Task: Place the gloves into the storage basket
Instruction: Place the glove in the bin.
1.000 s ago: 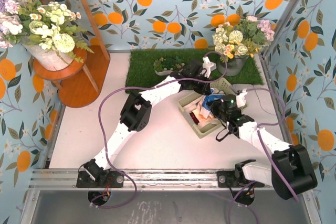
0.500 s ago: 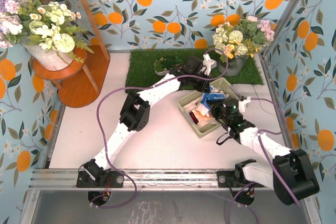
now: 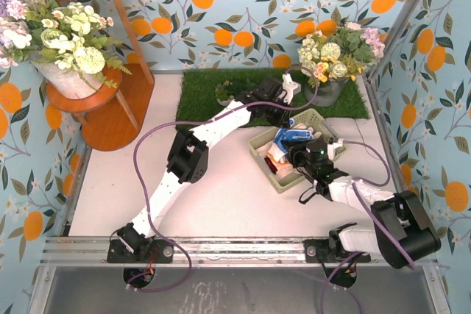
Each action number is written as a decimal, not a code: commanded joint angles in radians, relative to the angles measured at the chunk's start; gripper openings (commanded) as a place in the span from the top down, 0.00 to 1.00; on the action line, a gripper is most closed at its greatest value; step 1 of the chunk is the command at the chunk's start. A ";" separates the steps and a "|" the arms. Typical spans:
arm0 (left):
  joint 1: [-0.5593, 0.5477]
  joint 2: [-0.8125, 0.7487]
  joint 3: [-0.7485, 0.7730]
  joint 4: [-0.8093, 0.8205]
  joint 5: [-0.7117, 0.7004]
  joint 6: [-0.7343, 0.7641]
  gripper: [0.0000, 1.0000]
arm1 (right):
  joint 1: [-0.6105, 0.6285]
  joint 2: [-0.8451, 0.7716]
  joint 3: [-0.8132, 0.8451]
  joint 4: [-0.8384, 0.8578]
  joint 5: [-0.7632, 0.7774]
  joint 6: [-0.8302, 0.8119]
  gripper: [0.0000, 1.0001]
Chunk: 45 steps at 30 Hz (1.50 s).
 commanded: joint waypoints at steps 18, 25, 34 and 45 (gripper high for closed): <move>0.029 -0.069 -0.025 0.101 -0.076 0.032 1.00 | 0.067 -0.082 -0.019 -0.170 -0.068 -0.051 0.97; 0.029 -0.049 -0.056 0.185 -0.024 0.020 1.00 | 0.086 -0.174 0.041 -0.386 0.040 -0.179 0.57; 0.030 -0.034 -0.074 0.222 0.026 0.012 1.00 | 0.161 -0.098 0.170 -0.495 0.113 -0.365 0.40; 0.025 -0.050 -0.100 0.231 0.059 0.002 1.00 | 0.365 0.069 0.418 -0.737 0.475 -0.531 0.31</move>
